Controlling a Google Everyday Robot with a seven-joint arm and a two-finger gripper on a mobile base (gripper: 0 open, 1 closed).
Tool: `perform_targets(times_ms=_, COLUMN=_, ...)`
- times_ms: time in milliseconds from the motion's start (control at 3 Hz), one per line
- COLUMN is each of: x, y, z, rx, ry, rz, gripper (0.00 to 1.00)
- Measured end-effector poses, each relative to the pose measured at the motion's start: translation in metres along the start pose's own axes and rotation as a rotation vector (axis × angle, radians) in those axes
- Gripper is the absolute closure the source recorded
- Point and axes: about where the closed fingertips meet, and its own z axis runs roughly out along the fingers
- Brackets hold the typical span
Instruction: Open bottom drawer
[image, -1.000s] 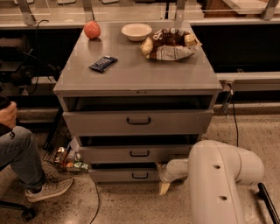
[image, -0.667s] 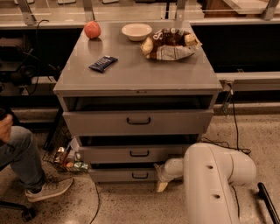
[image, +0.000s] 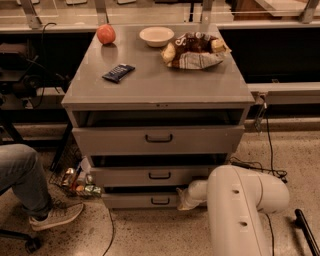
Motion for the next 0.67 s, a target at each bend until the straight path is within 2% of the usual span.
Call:
perform_targets(times_ms=333, x=-0.0010, y=-0.0010, z=-0.0039, rx=0.000, ry=0.000, rz=0.000, gripper=0.87)
perform_targets(times_ms=667, x=-0.0020, y=-0.0018, z=-0.0072, rx=0.000, ry=0.000, rz=0.000, gripper=1.00)
